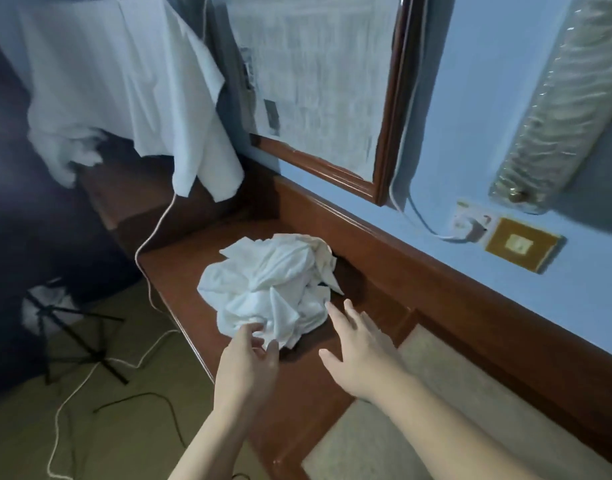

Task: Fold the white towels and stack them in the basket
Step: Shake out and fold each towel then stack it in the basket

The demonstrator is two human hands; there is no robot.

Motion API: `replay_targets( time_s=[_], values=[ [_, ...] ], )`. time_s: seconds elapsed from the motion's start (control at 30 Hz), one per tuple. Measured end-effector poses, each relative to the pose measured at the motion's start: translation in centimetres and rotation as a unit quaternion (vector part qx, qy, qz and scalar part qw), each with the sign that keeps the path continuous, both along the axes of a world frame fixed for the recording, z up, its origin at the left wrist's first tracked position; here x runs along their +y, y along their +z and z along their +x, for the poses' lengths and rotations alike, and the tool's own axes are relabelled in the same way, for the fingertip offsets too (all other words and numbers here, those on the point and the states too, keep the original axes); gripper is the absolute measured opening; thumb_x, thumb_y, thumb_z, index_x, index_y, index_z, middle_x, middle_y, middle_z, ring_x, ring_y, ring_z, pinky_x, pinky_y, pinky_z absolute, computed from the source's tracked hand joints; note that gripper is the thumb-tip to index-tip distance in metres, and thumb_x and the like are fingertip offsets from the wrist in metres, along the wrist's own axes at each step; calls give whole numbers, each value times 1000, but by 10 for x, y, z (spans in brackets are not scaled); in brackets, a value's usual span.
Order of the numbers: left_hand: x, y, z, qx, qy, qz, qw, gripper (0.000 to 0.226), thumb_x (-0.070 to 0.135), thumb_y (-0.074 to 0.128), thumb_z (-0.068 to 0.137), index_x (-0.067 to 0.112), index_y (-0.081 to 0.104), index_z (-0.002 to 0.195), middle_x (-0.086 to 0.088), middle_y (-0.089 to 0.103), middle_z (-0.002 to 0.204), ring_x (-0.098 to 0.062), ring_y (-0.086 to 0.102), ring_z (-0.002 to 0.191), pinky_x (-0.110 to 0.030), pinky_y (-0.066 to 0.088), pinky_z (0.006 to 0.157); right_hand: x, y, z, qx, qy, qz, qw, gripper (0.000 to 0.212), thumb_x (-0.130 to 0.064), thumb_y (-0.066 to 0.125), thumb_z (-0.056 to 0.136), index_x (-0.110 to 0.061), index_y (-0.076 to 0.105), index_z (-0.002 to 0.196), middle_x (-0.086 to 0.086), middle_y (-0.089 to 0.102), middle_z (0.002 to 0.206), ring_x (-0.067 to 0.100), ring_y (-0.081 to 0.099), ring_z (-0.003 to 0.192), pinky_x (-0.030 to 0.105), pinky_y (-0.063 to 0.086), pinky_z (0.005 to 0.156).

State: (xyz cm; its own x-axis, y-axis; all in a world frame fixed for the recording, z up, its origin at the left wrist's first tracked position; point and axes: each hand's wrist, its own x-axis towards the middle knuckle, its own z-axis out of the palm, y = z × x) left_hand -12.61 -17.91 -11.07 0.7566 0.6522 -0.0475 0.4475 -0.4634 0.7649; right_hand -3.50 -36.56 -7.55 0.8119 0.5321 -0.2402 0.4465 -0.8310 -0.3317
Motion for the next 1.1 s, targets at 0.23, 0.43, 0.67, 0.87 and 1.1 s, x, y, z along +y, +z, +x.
replay_targets(
  time_s=[0.23, 0.43, 0.67, 0.87, 1.1],
  values=[
    [140, -59, 116, 106, -61, 62, 991, 46, 39, 60, 99, 33, 48, 142, 2, 60, 131, -23, 54, 119, -36, 48, 82, 168, -67, 116, 32, -29, -57, 997, 77, -31, 48, 105, -46, 0, 163, 3, 16, 172, 32, 36, 147, 44, 46, 104],
    [190, -98, 205, 167, -189, 161, 954, 58, 39, 57, 100, 37, 35, 155, 3, 42, 155, -25, 43, 136, -41, 51, 95, 238, -110, 199, -2, -45, -128, 991, 78, -20, 46, 104, -59, 3, 157, 6, -10, 174, 42, -2, 159, 60, 26, 121],
    [187, -117, 217, 60, -183, 216, 957, 23, 32, 40, 103, 29, 62, 102, 11, 68, 99, -24, 60, 95, -38, 39, 76, 234, -104, 205, -103, -60, 5, 993, 12, -26, 47, 106, -29, 58, 107, -8, 59, 120, 19, 47, 128, 42, 46, 94],
    [146, -11, 211, -172, -201, 116, 957, 12, 25, 60, 104, 21, 65, 114, 10, 68, 109, -14, 59, 94, -26, 41, 80, 162, -7, 172, -144, -153, 211, 955, 8, -24, 55, 106, -30, 59, 104, -15, 67, 94, 8, 64, 84, 19, 48, 64],
    [83, 169, 196, -280, -228, 37, 932, 5, 21, 67, 97, 21, 64, 94, 6, 65, 80, -17, 61, 75, -46, 53, 69, 69, 195, 132, -292, -176, 321, 883, 8, -27, 60, 104, -22, 60, 99, -18, 63, 82, 7, 61, 76, 24, 48, 62]
  ],
)
